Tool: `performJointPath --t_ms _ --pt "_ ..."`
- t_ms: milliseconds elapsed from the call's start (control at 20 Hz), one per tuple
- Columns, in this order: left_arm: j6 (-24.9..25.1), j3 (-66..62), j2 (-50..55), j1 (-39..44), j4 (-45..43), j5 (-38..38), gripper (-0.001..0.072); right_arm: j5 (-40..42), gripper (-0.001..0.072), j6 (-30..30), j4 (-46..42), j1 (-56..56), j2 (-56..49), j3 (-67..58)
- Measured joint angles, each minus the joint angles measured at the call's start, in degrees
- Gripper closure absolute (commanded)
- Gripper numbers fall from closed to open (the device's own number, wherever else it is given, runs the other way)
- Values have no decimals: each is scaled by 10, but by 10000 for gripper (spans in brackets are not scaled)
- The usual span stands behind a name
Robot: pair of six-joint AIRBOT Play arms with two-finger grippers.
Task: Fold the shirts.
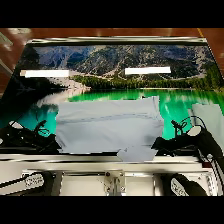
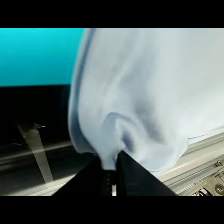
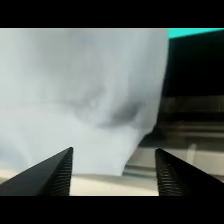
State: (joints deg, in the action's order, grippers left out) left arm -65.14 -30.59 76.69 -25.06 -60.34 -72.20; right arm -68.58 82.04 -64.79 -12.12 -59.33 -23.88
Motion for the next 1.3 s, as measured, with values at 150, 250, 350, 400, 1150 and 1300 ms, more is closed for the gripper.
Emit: performJointPath --t_ms 150,250,350,400,1150,1300 --pt "0 -1 -1 0 1 2 672 32 227 27 4 43 -14 6" --pt "0 -2 -1 0 1 2 673 48 538 34 10 71 -24 8" --pt "5 -2 -3 0 1 4 673 60 648 43 15 94 -30 7" --pt "7 -3 -6 0 2 8 673 54 648 43 19 102 -29 3" --pt "-42 -254 -40 70 69 110 672 147 649 73 29 119 -111 -347" --pt "-62 -310 27 88 71 122 671 171 646 78 28 119 -186 -400"
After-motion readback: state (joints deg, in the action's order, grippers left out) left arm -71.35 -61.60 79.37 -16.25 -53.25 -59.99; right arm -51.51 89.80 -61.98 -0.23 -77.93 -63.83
